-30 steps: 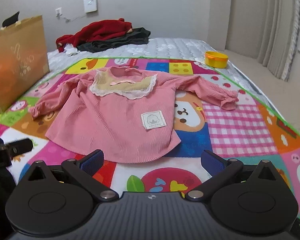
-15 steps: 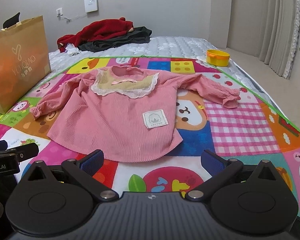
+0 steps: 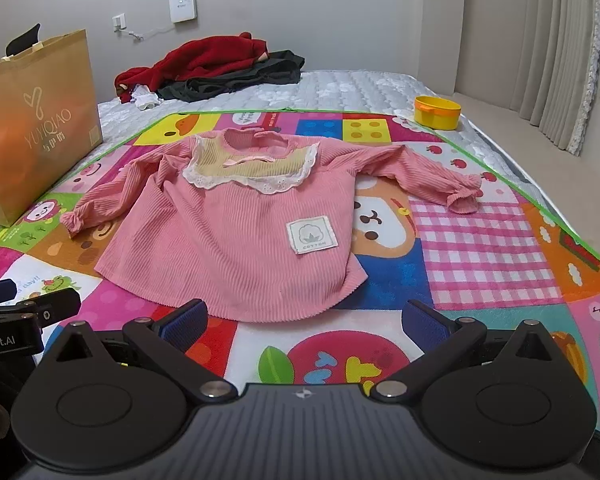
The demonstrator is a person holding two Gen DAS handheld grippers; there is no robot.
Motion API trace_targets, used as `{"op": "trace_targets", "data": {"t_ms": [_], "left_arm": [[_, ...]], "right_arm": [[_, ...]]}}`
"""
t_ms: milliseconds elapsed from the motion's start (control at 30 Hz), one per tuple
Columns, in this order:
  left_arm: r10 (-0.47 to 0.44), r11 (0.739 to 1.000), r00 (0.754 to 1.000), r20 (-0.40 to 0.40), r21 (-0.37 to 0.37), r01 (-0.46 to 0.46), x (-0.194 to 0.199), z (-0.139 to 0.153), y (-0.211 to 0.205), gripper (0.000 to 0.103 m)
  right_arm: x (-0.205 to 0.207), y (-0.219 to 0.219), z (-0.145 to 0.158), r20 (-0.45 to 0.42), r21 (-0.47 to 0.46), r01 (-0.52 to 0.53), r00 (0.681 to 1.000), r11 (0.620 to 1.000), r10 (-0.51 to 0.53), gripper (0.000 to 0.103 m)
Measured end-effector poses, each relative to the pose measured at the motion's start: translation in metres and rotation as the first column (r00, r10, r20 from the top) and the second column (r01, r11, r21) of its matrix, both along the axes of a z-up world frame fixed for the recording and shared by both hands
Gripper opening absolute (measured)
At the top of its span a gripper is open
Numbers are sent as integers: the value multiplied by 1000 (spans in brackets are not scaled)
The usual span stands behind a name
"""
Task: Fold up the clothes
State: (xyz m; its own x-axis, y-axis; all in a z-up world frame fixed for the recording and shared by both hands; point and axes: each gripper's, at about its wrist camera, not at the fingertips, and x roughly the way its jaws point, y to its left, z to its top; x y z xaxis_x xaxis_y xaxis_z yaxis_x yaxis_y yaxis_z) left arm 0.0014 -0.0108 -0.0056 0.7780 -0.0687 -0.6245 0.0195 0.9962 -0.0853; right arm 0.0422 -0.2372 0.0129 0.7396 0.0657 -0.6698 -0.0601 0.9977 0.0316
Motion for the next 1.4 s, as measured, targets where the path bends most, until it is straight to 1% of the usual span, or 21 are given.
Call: {"op": "trace_targets", "data": {"t_ms": [1400], "left_arm": [[-9,1000,1000,-5,3,9,-1,0,-3,103]], "right_arm": [[1,-2,-1,-11,14,-3,1000,1000,4,103]]}}
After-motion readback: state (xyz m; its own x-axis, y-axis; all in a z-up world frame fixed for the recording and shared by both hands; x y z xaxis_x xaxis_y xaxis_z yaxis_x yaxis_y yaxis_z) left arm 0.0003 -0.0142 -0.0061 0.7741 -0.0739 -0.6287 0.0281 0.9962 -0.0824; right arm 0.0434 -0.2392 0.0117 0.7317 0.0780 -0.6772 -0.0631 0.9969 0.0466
